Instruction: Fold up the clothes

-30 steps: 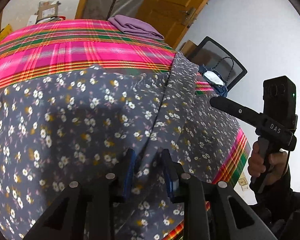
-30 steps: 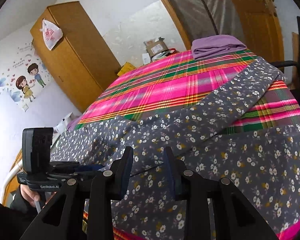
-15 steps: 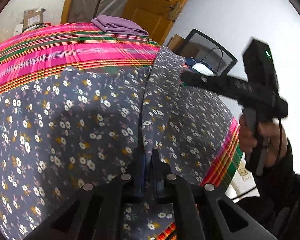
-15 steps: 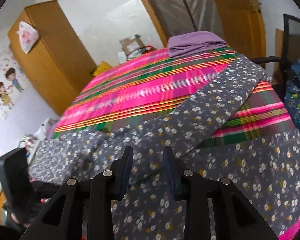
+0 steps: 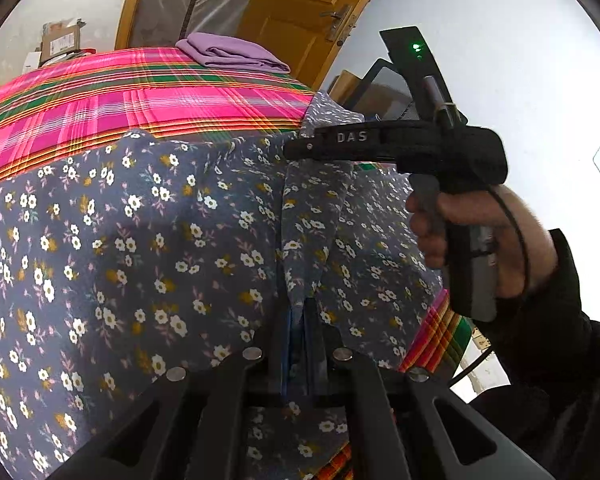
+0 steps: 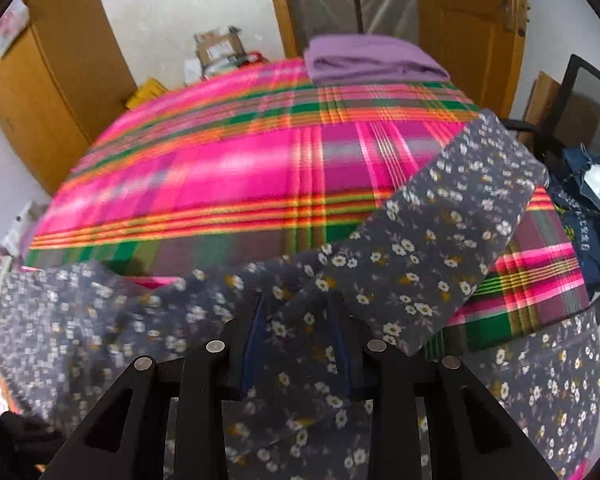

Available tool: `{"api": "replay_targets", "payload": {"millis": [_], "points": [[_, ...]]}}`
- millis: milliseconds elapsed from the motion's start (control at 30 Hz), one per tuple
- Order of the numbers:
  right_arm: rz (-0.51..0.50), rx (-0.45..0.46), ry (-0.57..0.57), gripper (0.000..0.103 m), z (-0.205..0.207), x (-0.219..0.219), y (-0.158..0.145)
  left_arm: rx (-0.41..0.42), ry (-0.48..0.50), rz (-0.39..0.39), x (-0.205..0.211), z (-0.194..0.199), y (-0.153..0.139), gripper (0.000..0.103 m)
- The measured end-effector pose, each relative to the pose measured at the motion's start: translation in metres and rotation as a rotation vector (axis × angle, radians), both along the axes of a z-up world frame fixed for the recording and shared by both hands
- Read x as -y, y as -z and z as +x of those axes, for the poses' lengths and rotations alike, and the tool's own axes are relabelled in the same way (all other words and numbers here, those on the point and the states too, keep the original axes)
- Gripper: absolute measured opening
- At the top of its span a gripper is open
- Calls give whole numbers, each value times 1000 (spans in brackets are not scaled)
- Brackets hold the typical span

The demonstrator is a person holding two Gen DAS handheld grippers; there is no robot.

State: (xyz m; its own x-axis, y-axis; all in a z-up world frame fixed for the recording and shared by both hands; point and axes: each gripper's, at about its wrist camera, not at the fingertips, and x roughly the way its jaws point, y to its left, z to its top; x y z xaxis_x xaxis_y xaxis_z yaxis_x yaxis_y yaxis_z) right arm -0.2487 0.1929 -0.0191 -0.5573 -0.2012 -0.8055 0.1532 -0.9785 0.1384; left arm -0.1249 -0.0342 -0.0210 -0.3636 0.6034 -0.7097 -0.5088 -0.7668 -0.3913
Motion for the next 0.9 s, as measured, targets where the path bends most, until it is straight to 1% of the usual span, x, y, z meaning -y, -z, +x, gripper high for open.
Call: {"api": "replay_targets", "payload": {"millis": [100,200,333,400,467,600,700,900], "points": [[37,-13,-11,31,0,4,1,-4,6,0,-1,0,0,6],[59,-24,-7,13,0,1,1,-4,8,4,1,1,0,6],[34,-22,-10,4,-2,-7,-1,-9,3,8,3,0,-2,6],[16,-29,-12,3,1,-9,-3,-16,-3,12,6,0,-5,6],[-23,-48,-7,2,9,-13,-9,-29,-9,22,10,1,-11,6],[-114,-118,25,2,26,-35,-28,-58,-16,41,17,5,-22,5],[-189,-174,47,2,47,-55,-44,-76,-10,52,19,8,-30,5],[-258,-247,102,2,102,-84,-66,-110,42,72,17,27,-41,5]]}}
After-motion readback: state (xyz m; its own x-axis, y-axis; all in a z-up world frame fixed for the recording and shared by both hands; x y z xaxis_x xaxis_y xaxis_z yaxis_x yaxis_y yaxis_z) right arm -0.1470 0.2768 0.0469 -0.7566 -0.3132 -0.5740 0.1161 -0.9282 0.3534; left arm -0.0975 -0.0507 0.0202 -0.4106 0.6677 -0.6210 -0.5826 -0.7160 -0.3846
